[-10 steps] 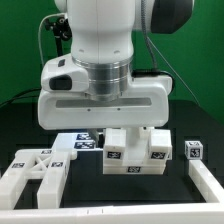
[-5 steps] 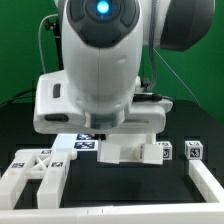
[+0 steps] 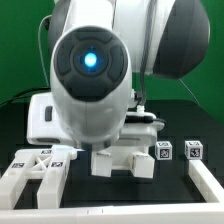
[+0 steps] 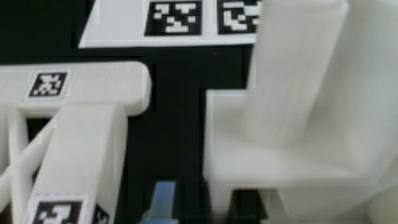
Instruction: Assemble chair
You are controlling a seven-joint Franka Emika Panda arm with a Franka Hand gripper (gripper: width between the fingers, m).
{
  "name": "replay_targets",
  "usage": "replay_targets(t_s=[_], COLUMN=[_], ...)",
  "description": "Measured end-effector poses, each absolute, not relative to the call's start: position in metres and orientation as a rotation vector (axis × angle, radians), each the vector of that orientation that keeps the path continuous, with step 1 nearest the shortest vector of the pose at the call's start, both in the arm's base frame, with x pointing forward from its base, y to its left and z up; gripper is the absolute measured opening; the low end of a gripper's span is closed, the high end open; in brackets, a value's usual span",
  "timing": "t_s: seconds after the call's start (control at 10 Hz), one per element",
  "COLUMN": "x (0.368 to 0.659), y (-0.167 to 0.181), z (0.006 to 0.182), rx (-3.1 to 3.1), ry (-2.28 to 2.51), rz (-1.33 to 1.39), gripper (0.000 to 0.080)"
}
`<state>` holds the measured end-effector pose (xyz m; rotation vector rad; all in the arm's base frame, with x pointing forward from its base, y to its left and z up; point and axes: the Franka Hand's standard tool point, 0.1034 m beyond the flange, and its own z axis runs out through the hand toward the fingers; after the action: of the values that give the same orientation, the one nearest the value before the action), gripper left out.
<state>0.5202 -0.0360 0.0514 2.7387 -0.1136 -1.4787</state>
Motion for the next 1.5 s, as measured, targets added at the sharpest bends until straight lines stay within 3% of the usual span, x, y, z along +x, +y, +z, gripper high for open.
replay_targets(t_s=[0.3, 0.9, 1.0, 1.1, 1.2, 1.3, 1.4, 1.5], x=[0.518, 0.518, 0.519, 0.52, 0.52, 0.521, 0.521, 0.521], y=[-0.035, -0.036, -0.037, -0.038, -0.038, -0.039, -0.039, -0.039], z=[0.037, 0.034, 0.033, 0.032, 0.032, 0.032, 0.031, 0.031], rx=[2.683, 2.694, 2.699, 2.703, 2.705, 2.706, 2.707, 2.708], ry=[-0.117, -0.115, -0.116, -0.116, -0.117, -0.118, -0.119, -0.119], rz=[-1.56, -1.556, -1.547, -1.54, -1.536, -1.534, -1.532, -1.531], gripper=[0.0035, 0.0035, 0.0245, 0.0245, 0.0445, 0.0571, 0.0571, 0.0636])
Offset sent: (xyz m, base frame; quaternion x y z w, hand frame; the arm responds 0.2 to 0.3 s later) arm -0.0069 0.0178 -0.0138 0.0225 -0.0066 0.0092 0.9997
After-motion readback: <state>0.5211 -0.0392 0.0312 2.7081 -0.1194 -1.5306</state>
